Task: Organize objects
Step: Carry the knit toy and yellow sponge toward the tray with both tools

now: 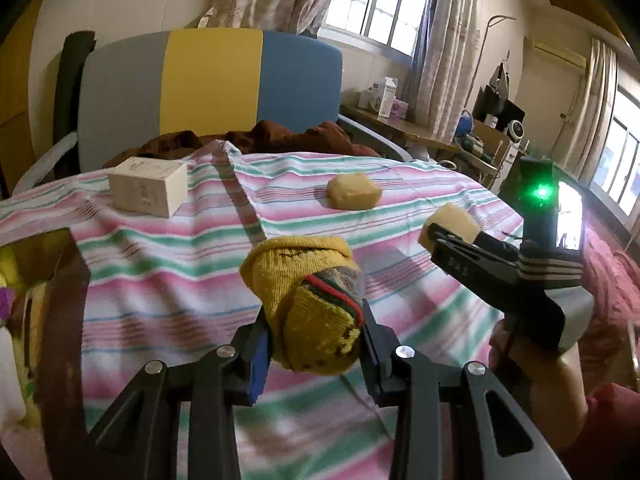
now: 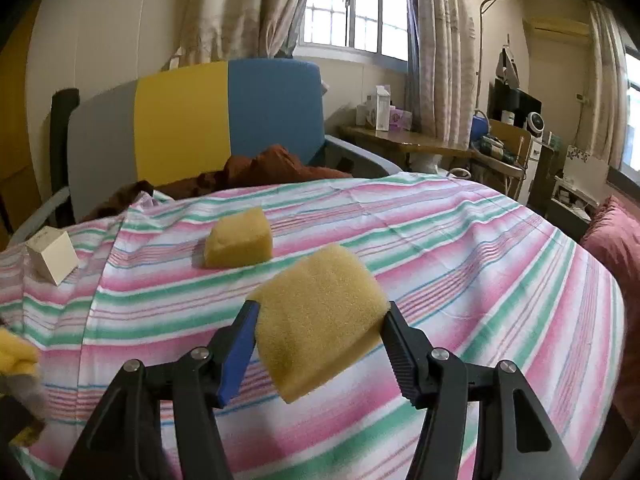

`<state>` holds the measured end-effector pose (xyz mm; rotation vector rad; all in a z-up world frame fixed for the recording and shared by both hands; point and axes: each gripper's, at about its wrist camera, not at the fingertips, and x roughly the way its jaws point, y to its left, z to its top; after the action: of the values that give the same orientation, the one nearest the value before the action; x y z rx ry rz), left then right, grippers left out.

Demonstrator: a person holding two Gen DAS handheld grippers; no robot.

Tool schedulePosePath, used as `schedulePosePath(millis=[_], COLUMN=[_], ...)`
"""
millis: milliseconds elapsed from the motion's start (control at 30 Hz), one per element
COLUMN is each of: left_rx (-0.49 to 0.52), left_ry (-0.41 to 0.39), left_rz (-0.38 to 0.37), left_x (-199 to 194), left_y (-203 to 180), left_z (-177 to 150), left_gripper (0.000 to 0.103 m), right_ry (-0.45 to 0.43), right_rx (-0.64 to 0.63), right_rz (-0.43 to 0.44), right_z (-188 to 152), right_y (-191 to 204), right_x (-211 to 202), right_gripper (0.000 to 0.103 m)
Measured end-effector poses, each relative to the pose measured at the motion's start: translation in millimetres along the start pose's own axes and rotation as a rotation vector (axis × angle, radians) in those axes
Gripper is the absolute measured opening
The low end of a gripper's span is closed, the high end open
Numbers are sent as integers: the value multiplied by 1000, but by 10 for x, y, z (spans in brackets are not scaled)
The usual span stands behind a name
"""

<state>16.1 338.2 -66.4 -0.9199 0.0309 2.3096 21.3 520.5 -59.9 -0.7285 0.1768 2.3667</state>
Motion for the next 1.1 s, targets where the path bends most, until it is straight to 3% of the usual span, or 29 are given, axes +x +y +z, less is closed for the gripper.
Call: schedulePosePath(millis=[200, 633, 1100], left_rx=[-39, -136, -259], left_ry=[7, -7, -89], left_rz=[-25, -28, 77], left_x=[-309, -896, -1563], left_y=[147, 589, 1270], left_z=[-99, -362, -585], left_gripper=[38, 38, 38], right_ry=[30, 149, 130], right_rx=[-28, 36, -76], right_rz=[112, 347, 628], right_z=[-113, -396, -389], right_y=[119, 578, 1559], right_x=[-328, -880, -1639], right_gripper=[61, 61, 62])
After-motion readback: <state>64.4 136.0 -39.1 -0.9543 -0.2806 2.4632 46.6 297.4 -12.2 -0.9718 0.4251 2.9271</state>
